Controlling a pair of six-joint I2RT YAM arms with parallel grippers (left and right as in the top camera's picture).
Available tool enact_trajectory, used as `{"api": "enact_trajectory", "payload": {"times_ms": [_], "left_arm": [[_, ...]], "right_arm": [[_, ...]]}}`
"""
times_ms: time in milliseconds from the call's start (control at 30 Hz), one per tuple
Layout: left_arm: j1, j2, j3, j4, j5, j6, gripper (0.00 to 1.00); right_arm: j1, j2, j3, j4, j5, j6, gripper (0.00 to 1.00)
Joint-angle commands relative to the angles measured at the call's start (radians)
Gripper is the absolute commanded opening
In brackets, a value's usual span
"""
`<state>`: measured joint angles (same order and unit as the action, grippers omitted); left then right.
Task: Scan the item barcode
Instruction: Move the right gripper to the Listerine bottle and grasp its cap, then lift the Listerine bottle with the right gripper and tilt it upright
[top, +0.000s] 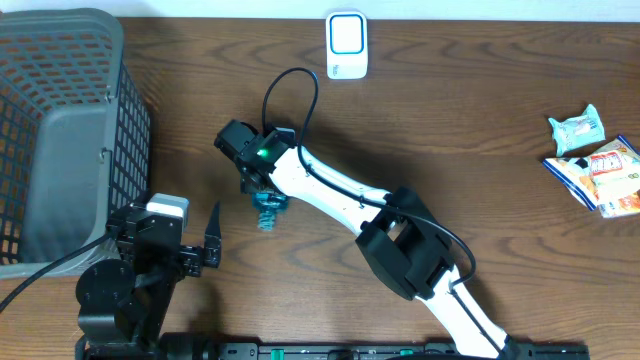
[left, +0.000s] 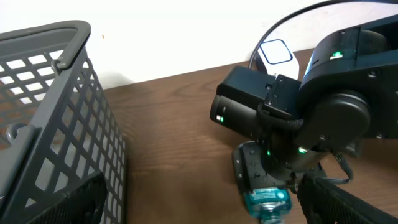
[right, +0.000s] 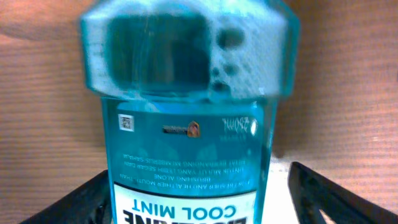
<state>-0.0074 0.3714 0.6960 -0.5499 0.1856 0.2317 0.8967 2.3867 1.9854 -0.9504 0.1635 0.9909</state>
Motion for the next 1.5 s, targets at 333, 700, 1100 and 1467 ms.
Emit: {"api": "enact_trajectory", "payload": {"times_ms": [333,700,1100,1467], "left_arm": [[0.000,-0.001,0.005,0.004,0.013,-0.009,0.98],[0.000,-0.001,0.005,0.004,0.013,-0.009,0.98],[0.000,-0.001,0.005,0.004,0.013,-0.009,0.98],[0.000,-0.001,0.005,0.004,0.013,-0.009,0.98]], "right_arm": [[-0.040,0.054,0.009,-0.075,0.071,-0.029,0.86],[-0.095,0.125,-0.018,-0.083,-0.037,-0.087,0.83],[-0.095,0.155,-0.018,-0.116,-0.050,-0.057,0.68],[-0.133,0.155,-0.018,-0.155,-0.152,-0.079,0.84]]}}
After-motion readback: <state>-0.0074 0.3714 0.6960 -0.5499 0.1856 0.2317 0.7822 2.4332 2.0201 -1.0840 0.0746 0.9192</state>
